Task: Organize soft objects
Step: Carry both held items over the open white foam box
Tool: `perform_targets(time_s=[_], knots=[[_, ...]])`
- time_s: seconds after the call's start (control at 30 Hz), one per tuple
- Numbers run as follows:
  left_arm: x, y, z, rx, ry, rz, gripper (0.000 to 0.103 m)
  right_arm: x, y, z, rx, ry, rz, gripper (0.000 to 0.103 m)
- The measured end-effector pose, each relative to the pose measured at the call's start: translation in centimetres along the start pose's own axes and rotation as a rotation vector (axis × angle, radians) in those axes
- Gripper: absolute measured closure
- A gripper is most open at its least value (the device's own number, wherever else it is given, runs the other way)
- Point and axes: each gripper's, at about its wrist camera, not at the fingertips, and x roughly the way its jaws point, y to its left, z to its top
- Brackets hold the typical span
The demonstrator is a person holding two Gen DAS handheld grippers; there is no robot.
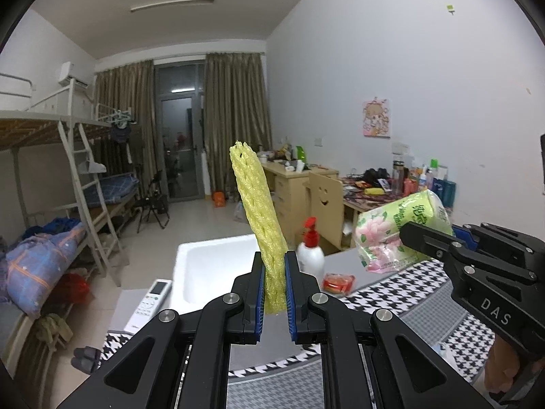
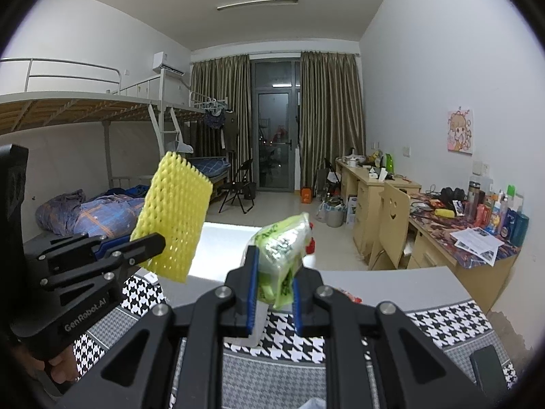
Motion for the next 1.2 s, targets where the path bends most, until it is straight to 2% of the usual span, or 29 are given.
perform_targets(time_s=[0.33,0.53,1.2], knots=[[1.3,1.4,0.8,-0.038,-0.004,0.066,0.091,1.5,1.0,0.5,-0.029,-0.029,-0.006,0.083],[2.3,1.7,1.2,-0.038,0.007,0.092,0.091,2.2,1.2,1.2,-0.036,-0.016,0.009,0.083],[6.3,3.6,1.7,-0.061,0.058,0.109,0.091,6.5,1.5,1.9,-0.048,0.044,0.039,0.083]])
